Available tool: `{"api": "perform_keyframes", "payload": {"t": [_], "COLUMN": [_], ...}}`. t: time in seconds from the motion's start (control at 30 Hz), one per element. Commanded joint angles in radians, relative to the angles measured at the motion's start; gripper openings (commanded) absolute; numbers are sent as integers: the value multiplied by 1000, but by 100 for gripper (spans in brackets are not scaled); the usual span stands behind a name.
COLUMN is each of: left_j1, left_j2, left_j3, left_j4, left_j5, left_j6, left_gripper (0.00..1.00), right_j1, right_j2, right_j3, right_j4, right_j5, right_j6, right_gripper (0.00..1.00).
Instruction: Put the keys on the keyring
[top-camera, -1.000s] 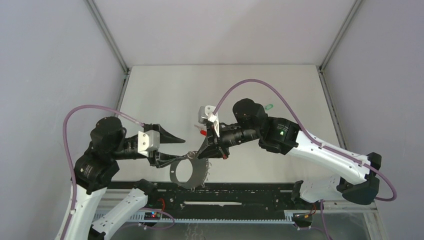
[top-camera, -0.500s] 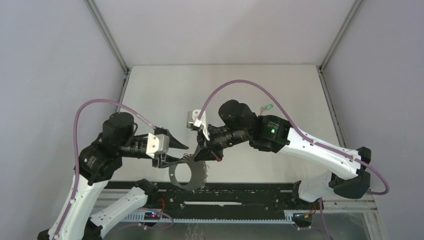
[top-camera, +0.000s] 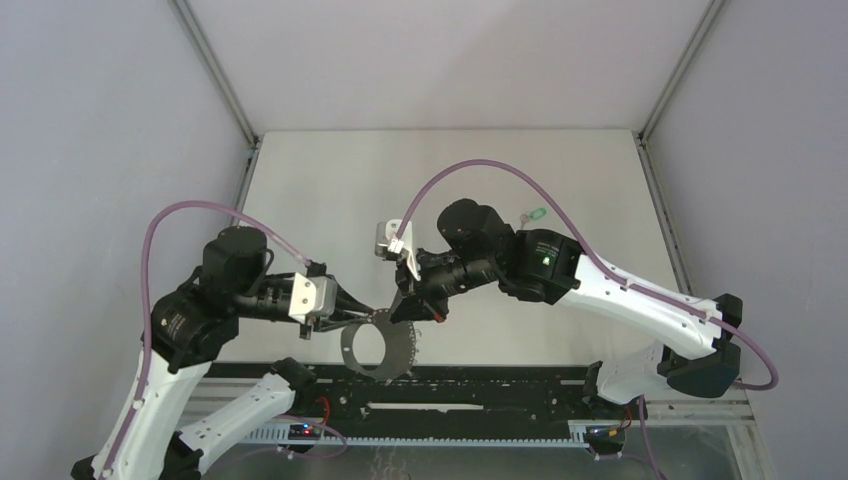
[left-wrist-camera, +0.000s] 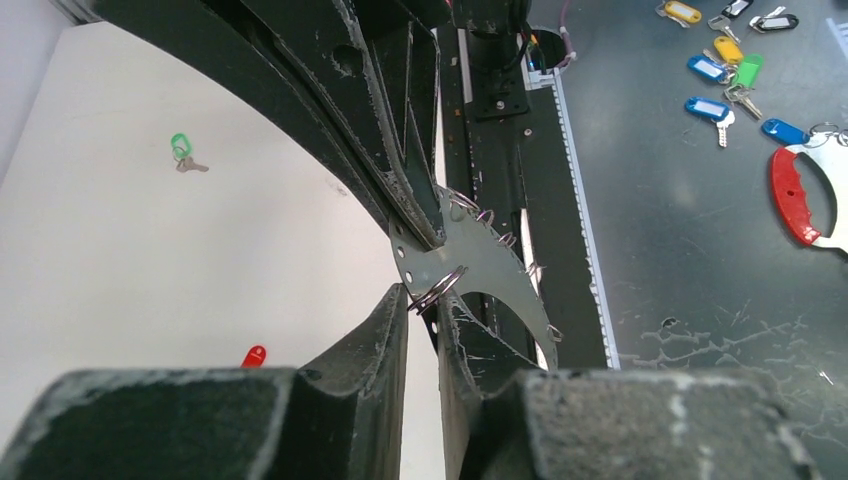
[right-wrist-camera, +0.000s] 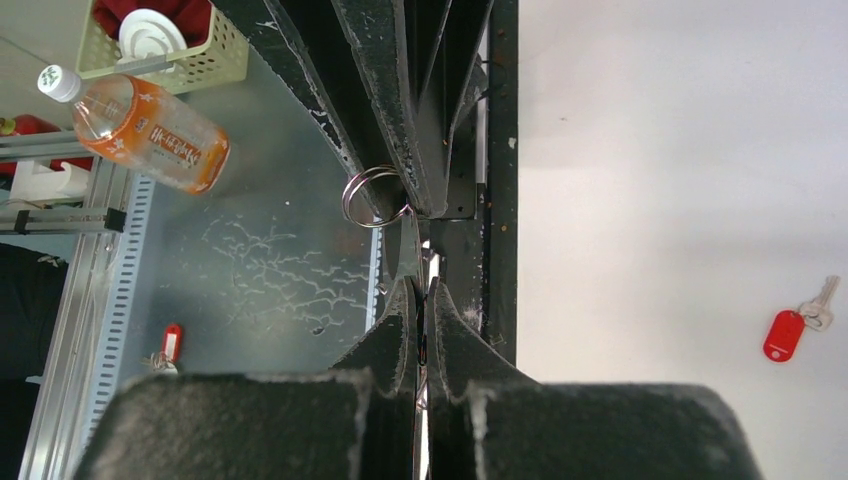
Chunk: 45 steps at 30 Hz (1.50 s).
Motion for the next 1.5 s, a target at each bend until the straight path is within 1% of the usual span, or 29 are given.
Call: {"api": "perform_keyframes", "payload": {"t": [0.0,0.17,0.33,0.53,0.57,0.6,0.7,0.73,0.8,0.87,1.17,1.3,1.37,1.47], "left_j1": [-16,-18,-20,-41,-47,-51,-64,-67,-72,-76,-103,-108,-109,-108], "left_j2": [6,0,-2,-11,-14,-16,-20,-19,-15,-12,-29,-29,-26,-35], "left_j3": [43,50,76,78,76,75,73,73,69,67,43,66,84,83], "left_j4": [11,-1,-19,-29,-30,-28,-28,-28,-28,-27,-37,-99,-146,-174], "left_j5": [22,15,15,-14,-27,-40,-82,-94,-112,-123,-169,-177,-192,-251], "left_j6": [-2,5,3,30,48,64,117,133,164,188,236,261,311,387], "left_gripper": [20,13,13,21,25,32,39,40,40,38,31,34,35,35], "right_j1": [-8,-23,-43,-52,-51,-52,-49,-48,-46,-43,-43,-47,-50,-54], "right_j2": [-8,-14,-17,8,15,20,31,32,32,34,32,32,33,34], "right_j3": [37,34,29,63,70,77,90,91,92,96,97,97,99,100], "right_j4": [14,16,14,-22,-37,-43,-64,-66,-71,-76,-83,-89,-97,-107], "right_j5": [-18,-47,-80,-108,-111,-116,-123,-123,-121,-118,-118,-123,-130,-154], "right_j6": [18,26,35,47,47,47,47,47,47,47,47,45,40,34], "right_gripper": [0,0,0,0,0,0,0,0,0,0,0,0,0,0]}}
